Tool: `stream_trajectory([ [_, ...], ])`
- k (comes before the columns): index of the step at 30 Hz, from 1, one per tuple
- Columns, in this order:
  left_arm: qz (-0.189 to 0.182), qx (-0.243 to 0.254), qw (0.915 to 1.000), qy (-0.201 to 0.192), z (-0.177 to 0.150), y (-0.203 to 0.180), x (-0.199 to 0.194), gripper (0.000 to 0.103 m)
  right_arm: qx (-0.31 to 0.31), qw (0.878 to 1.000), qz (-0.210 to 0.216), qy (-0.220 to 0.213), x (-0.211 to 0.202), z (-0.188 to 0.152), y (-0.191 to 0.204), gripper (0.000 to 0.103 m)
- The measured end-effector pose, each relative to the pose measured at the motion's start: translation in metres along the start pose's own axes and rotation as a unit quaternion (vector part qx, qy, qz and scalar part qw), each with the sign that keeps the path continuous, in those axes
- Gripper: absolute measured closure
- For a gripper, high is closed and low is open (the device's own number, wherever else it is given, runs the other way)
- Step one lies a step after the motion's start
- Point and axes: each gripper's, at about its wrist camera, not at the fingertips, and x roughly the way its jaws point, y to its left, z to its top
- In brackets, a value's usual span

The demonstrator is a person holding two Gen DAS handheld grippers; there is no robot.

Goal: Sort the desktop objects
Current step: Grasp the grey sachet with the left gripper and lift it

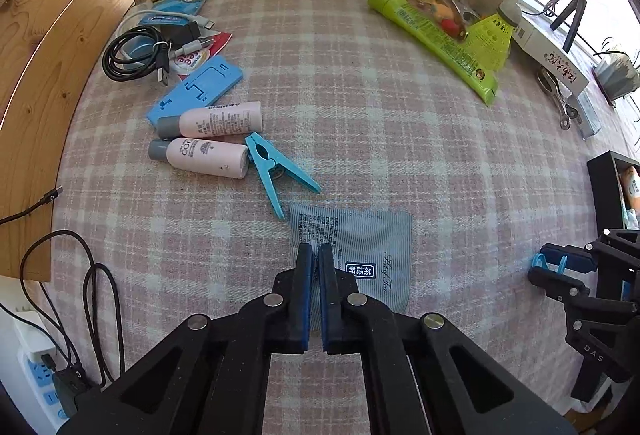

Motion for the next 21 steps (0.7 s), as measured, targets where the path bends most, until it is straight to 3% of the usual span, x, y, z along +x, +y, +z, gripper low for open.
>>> stream_trajectory([
  [5, -0.021, -0.013, 0.9997, -0.006, -0.016, -0.017, -0.020, 0.103, 0.033, 0.999, 0.010, -0.017, -0.018, -0.003, -0.023, 0.083],
  [10, -0.022, -0.012, 0.9995, -0.016, -0.047, -0.059, -0.058, 0.103, 0.053, 0.998, 0.012, -0.030, -0.038, -0.006, -0.039, 0.083],
  [14, 0.001, -0.031, 0.9993, -0.023, -0.044, -0.066, -0.068, 0.100, 0.066, 0.997, 0.015, -0.035, -0.041, -0.044, -0.021, 0.083],
  [16, -0.021, -0.046, 0.9987, -0.003, -0.042, -0.058, -0.064, 0.066, 0.069, 0.997, 0.014, -0.034, -0.042, -0.053, -0.018, 0.082],
  [18, -0.018, -0.036, 0.9992, -0.001, -0.043, -0.057, -0.065, 0.043, 0.071, 0.997, 0.012, -0.034, -0.034, -0.055, -0.009, 0.082],
  [21, 0.003, 0.001, 0.9997, 0.025, -0.035, -0.066, -0.051, 0.034, 0.075, 0.997, 0.013, -0.033, -0.019, -0.047, 0.004, 0.082],
])
